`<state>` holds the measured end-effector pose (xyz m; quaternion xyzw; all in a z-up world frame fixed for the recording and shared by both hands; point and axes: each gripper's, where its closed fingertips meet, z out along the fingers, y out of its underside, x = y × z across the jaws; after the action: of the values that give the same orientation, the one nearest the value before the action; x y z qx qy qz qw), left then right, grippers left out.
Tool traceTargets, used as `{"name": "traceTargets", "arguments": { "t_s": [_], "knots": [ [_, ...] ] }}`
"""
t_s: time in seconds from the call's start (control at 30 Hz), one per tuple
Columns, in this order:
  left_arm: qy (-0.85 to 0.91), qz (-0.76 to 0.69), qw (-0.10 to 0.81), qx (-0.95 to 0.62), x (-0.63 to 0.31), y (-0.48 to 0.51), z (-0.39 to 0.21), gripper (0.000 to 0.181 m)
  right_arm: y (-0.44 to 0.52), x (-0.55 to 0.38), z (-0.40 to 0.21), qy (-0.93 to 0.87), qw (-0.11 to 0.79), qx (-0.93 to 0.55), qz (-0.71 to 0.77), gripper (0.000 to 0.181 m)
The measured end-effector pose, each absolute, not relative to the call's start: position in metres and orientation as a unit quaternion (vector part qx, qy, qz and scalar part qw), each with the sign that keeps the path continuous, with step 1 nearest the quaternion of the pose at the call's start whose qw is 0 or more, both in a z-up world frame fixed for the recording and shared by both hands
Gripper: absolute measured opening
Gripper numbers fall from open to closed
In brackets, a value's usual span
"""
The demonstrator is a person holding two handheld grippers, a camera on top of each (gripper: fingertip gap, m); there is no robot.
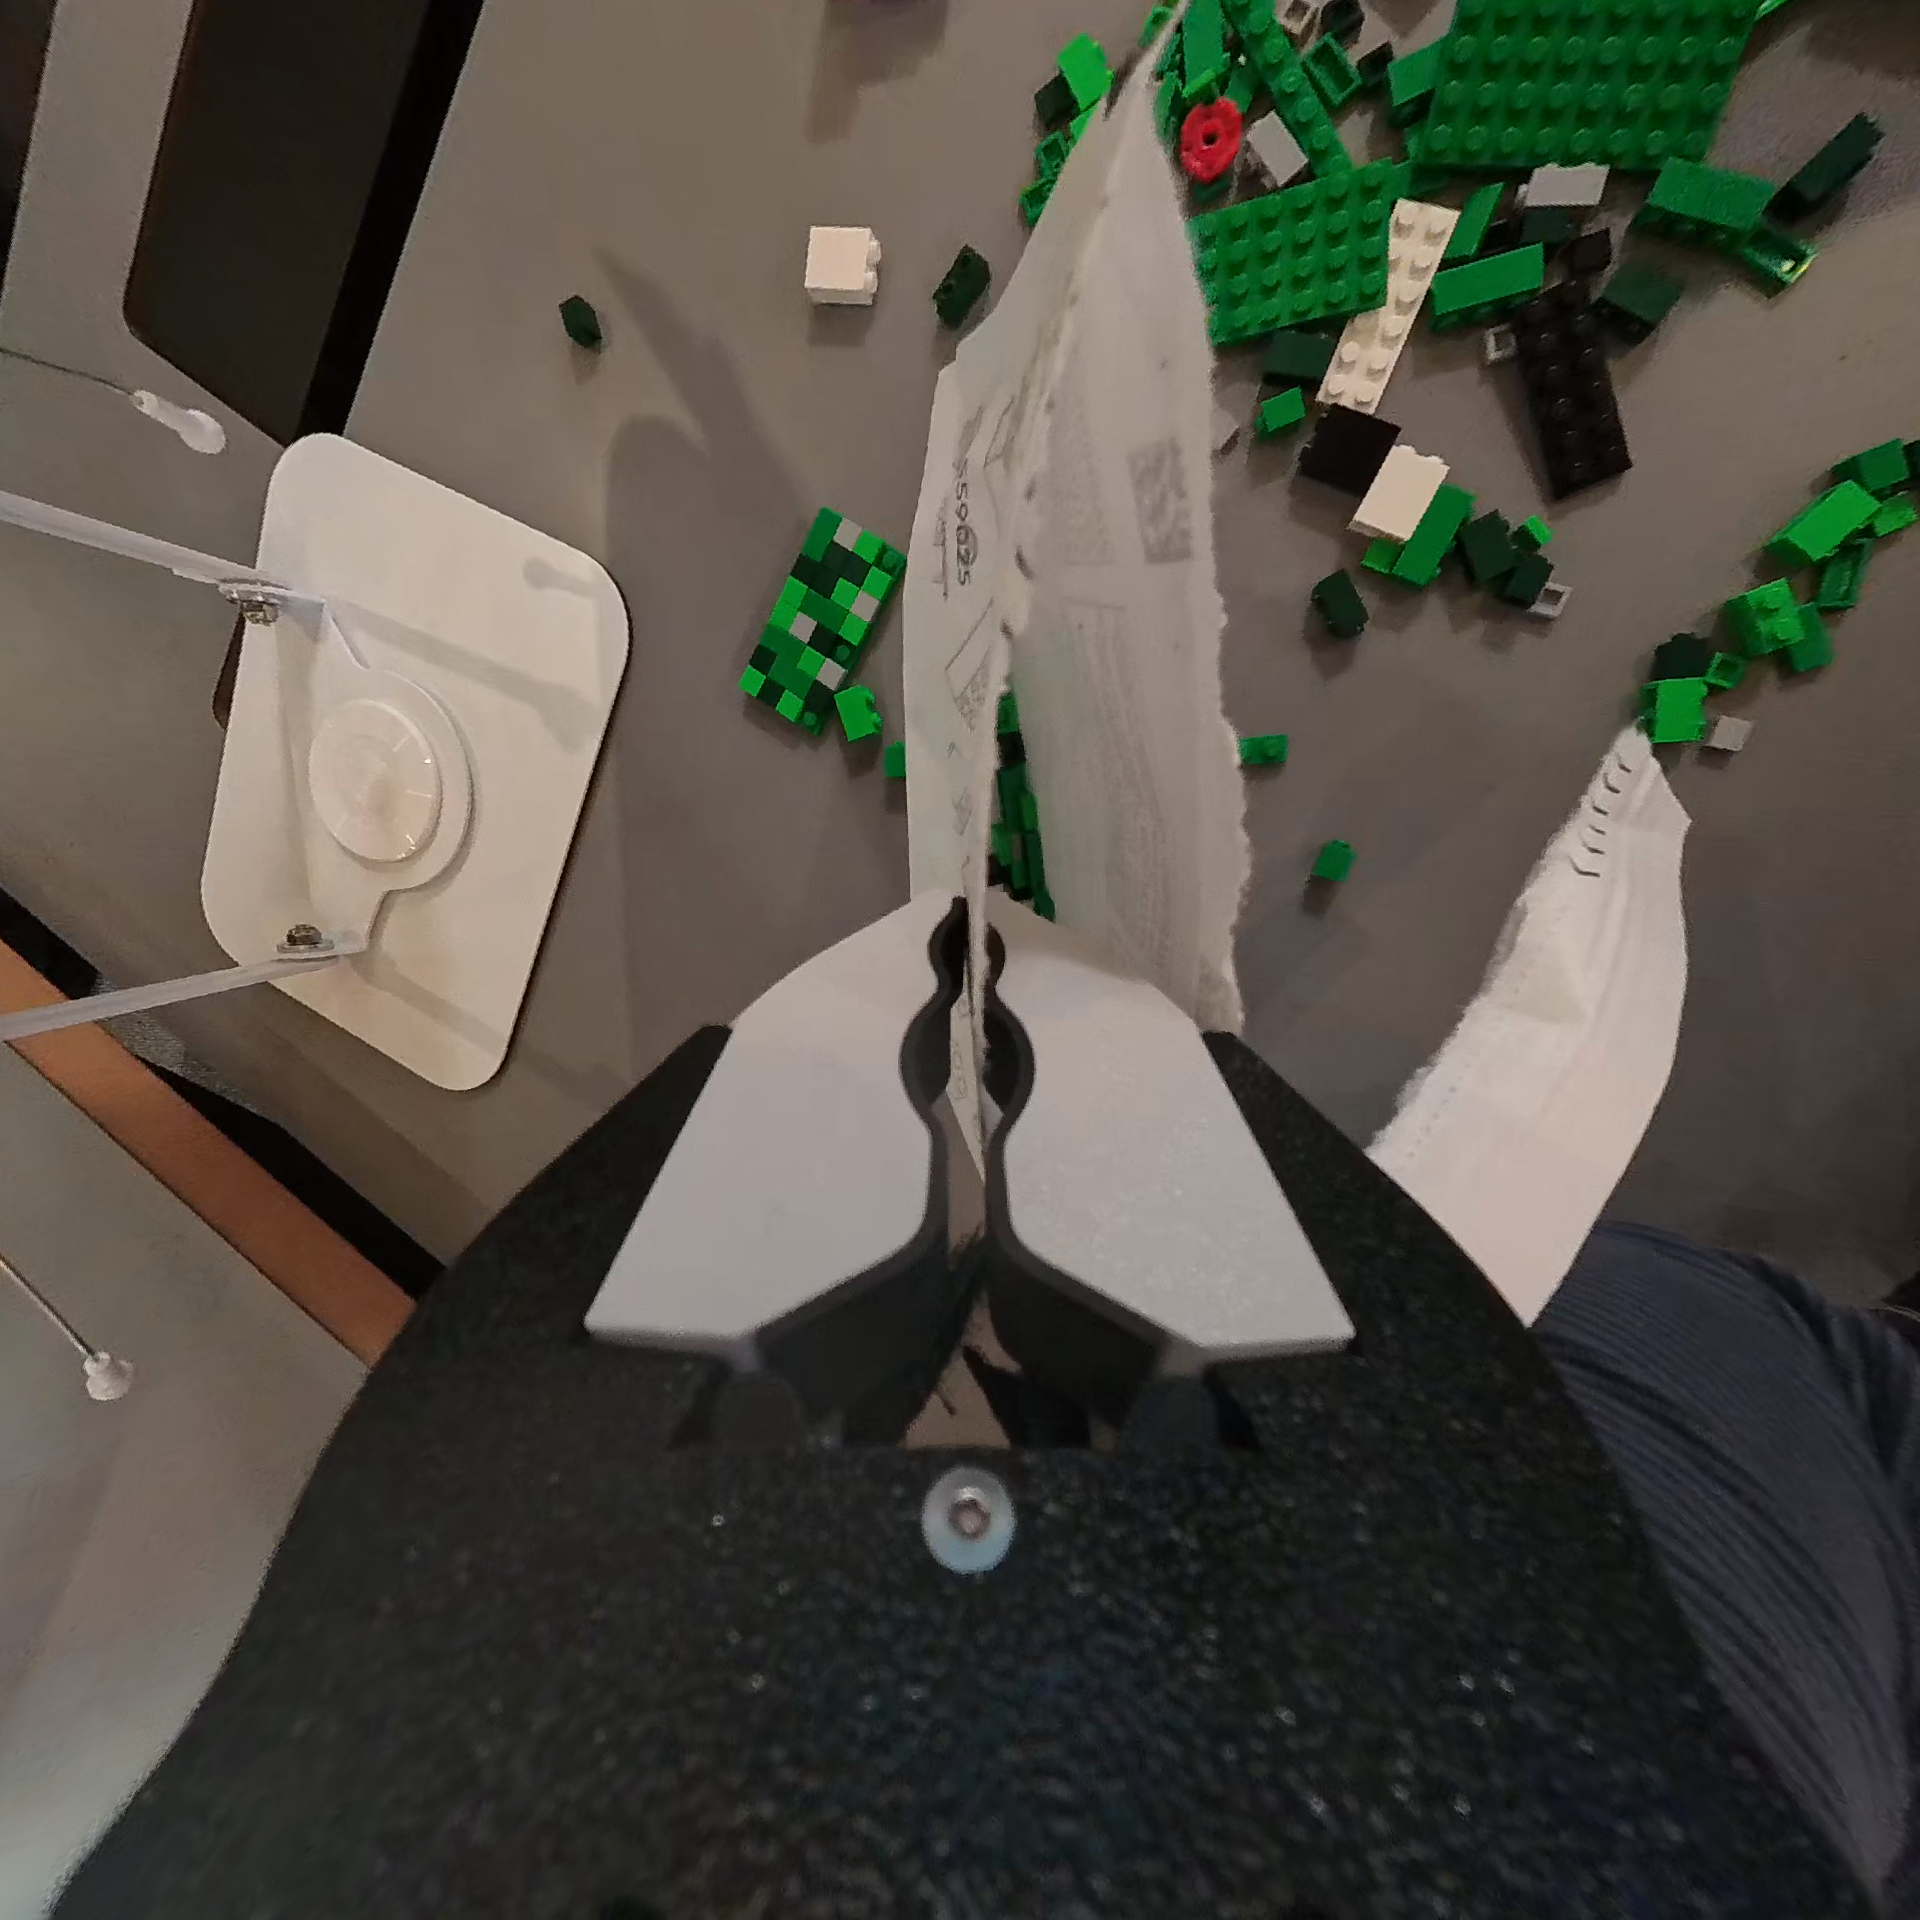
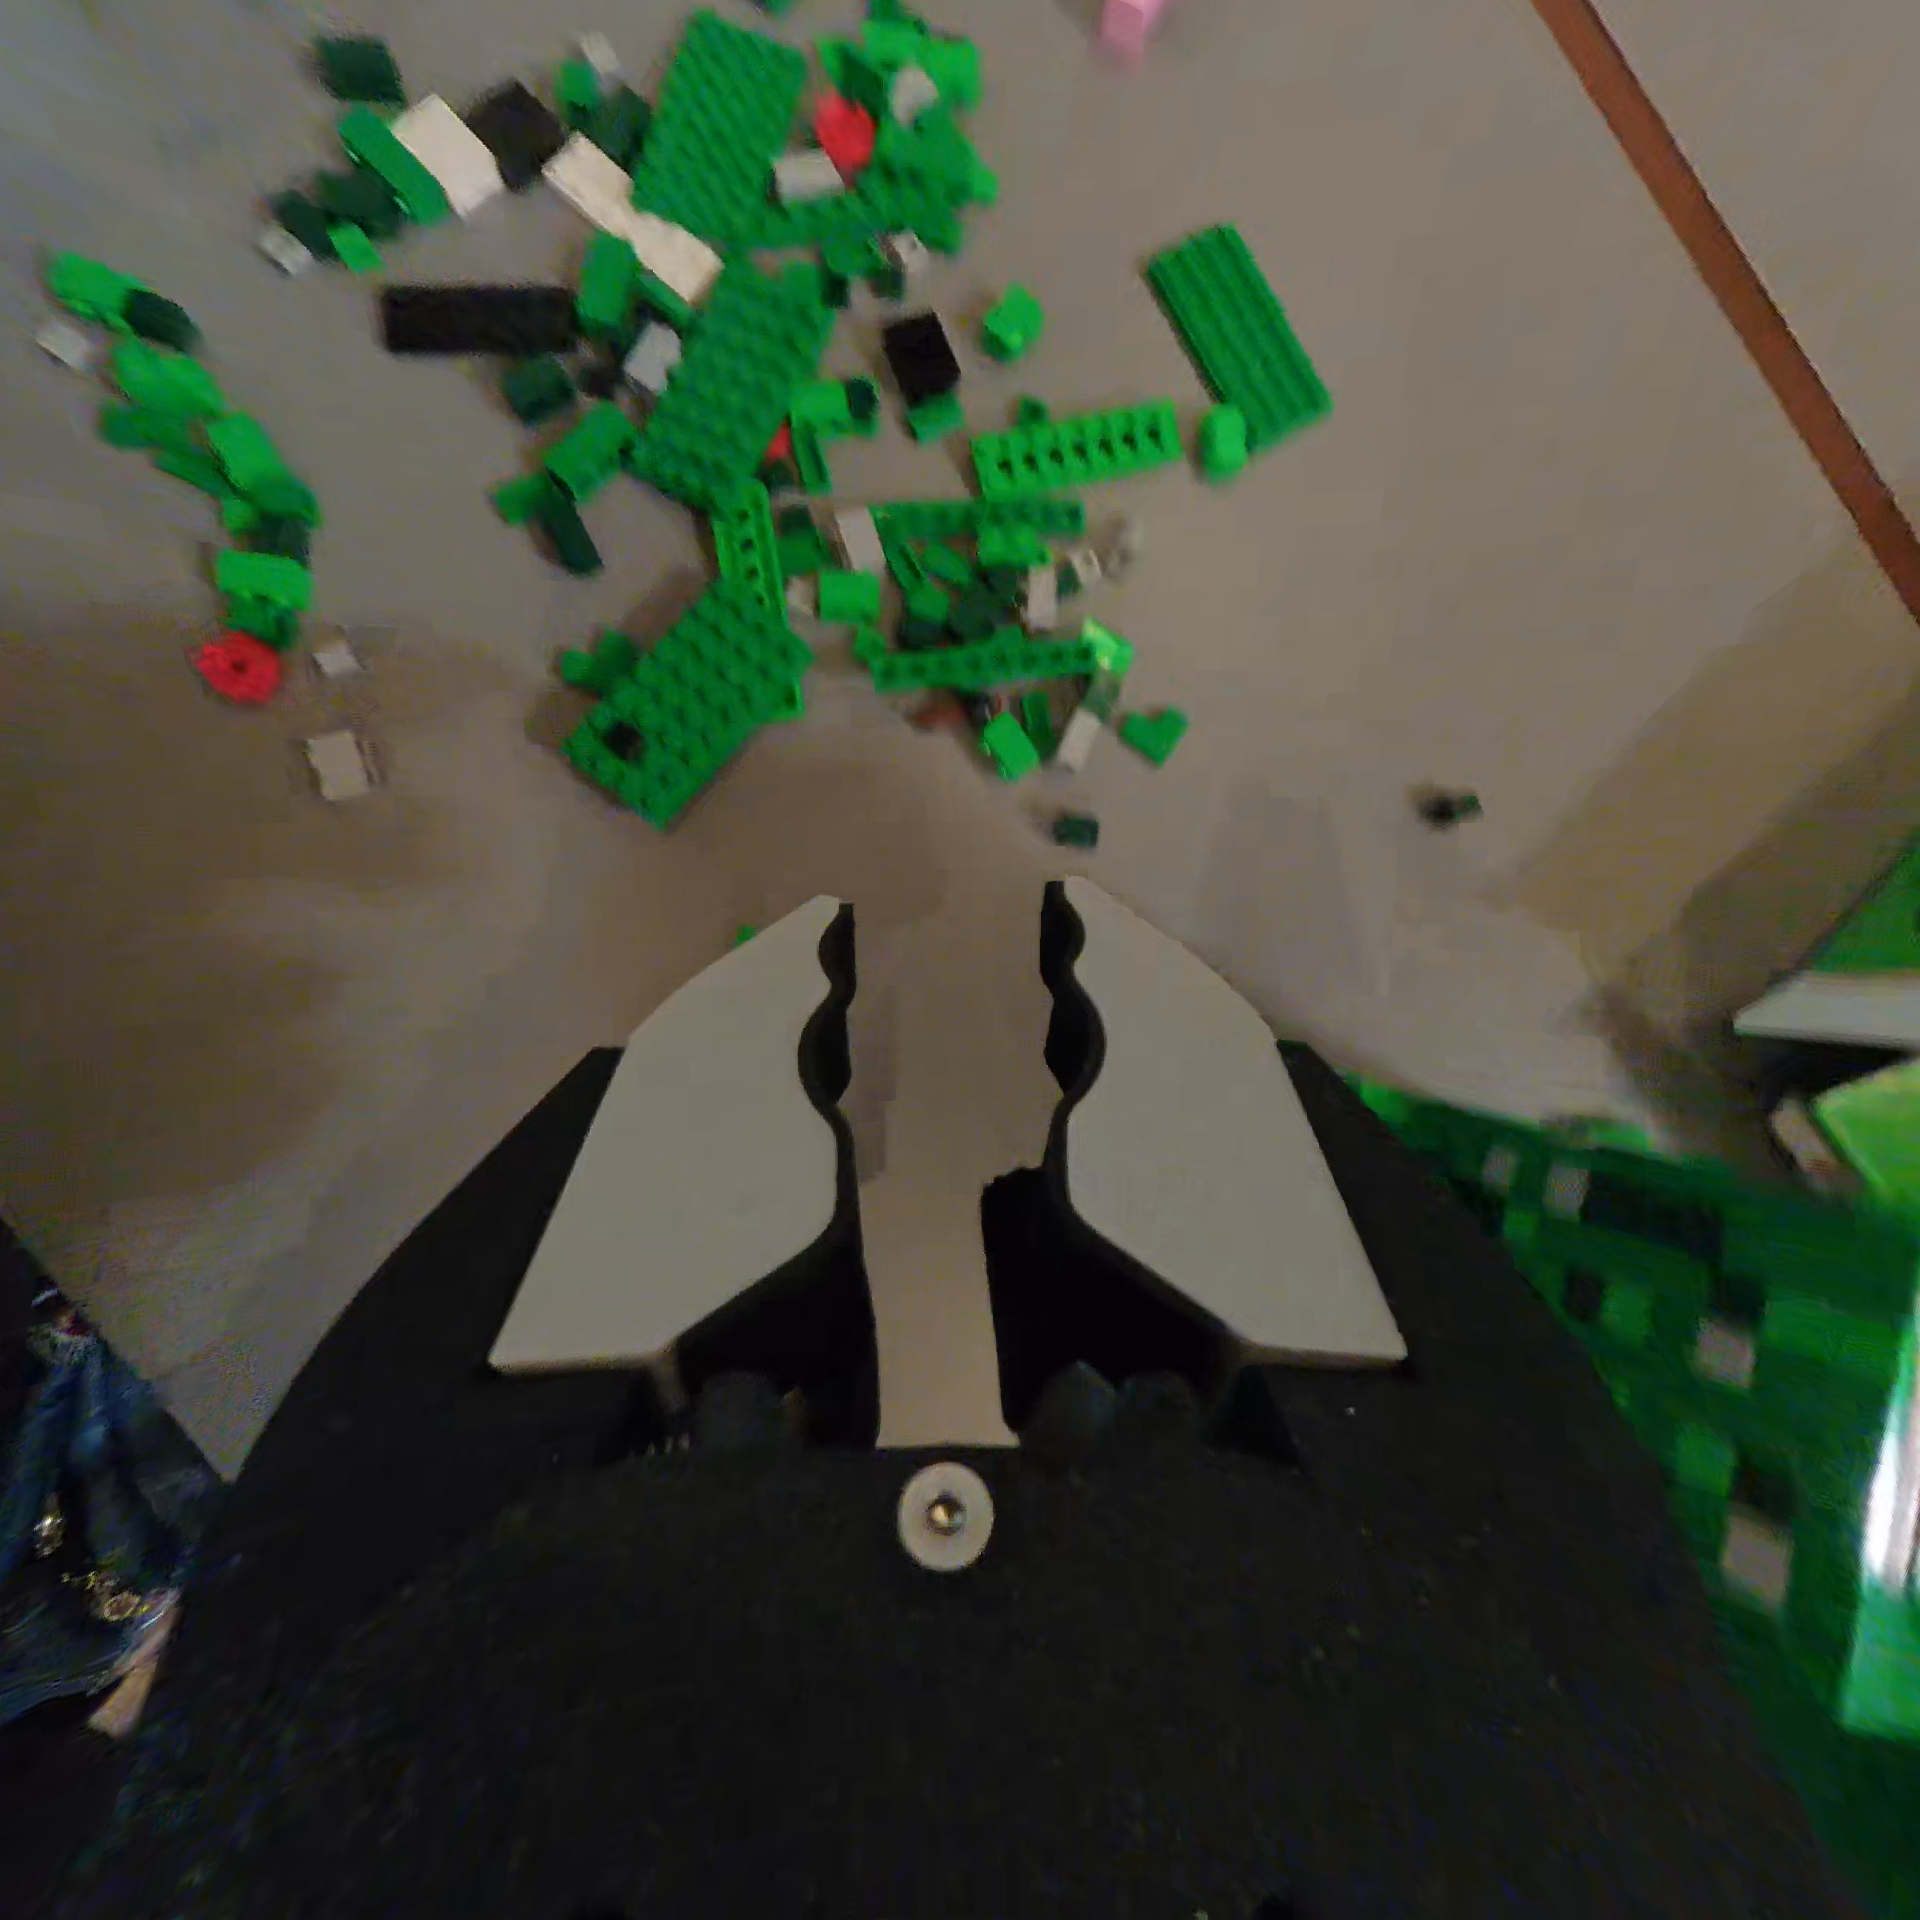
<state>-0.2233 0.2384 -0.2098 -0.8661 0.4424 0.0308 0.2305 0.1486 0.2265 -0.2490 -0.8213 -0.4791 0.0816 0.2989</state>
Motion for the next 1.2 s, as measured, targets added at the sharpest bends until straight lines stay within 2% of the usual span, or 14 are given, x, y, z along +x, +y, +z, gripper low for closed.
{"name": "traceTargets", "arguments": {
  "t_s": [0.47,0.9,1.2],
  "knots": [
    [0.444,0.033,0.231,-0.865,-0.227,0.242,-0.211,0.0,0.272,0.022,-0.24,-0.591,0.265,-0.743,0.168,0.034],
    [0.446,0.036,0.223,-0.866,-0.225,0.244,-0.214,0.0,0.287,0.011,-0.241,-0.6,0.261,-0.734,0.181,0.034],
    [0.447,0.038,0.217,-0.867,-0.224,0.244,-0.215,0.0,0.312,0.049,-0.241,-0.545,0.286,-0.776,0.138,0.033]
  ]
}}
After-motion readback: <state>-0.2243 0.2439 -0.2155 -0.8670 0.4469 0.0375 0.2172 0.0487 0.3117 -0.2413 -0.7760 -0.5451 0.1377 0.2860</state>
